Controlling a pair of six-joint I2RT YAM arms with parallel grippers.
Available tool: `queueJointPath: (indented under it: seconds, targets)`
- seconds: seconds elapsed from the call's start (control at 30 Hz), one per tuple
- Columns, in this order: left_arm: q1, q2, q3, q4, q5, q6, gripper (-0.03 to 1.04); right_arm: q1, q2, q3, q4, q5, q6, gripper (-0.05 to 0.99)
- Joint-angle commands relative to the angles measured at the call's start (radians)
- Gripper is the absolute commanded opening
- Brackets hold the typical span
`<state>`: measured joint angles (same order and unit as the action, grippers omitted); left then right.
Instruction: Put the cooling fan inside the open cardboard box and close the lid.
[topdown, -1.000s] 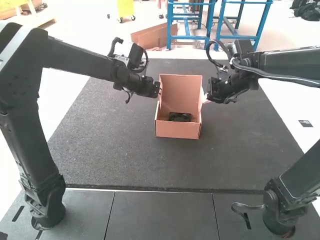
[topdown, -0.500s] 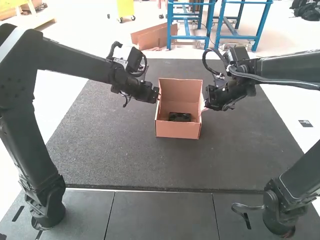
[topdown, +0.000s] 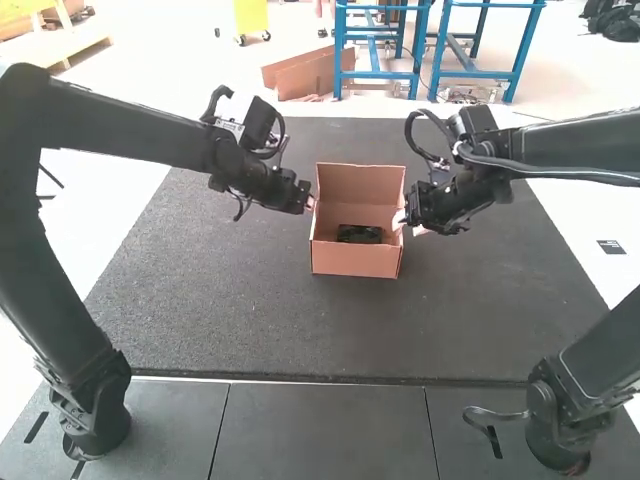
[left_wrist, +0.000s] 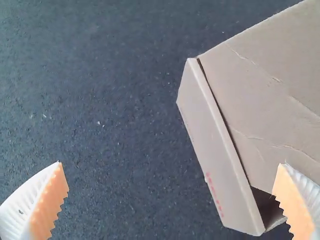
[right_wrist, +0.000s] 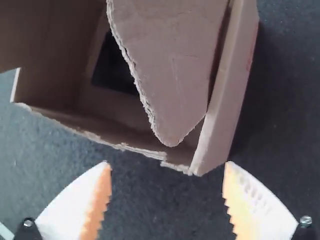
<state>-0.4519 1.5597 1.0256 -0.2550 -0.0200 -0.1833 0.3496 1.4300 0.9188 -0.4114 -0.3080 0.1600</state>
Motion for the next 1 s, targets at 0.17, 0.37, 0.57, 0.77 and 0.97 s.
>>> queueJointPath:
  seconds: [0.17, 0.37, 0.57, 0.77, 0.97]
  targets:
    - [0.038, -0.039, -0.016, 0.089, -0.253, 0.102, 0.97, -0.001, -0.131, 0.018, -0.107, -0.049, -0.014, 0.92]
    - [0.041, -0.006, 0.083, 0.151, -0.336, 0.123, 0.97, -0.066, -0.232, -0.001, -0.06, 0.004, -0.054, 0.92]
    - [0.015, 0.069, 0.232, 0.131, -0.33, 0.127, 0.97, -0.198, -0.287, -0.047, 0.226, 0.222, -0.039, 0.91]
    - [-0.051, 0.145, 0.353, 0.083, -0.294, 0.133, 0.97, -0.273, -0.243, -0.044, 0.322, 0.314, -0.079, 0.9]
    - [-0.088, 0.226, 0.438, 0.046, -0.261, 0.134, 0.97, -0.308, -0.215, -0.024, 0.309, 0.316, -0.103, 0.9]
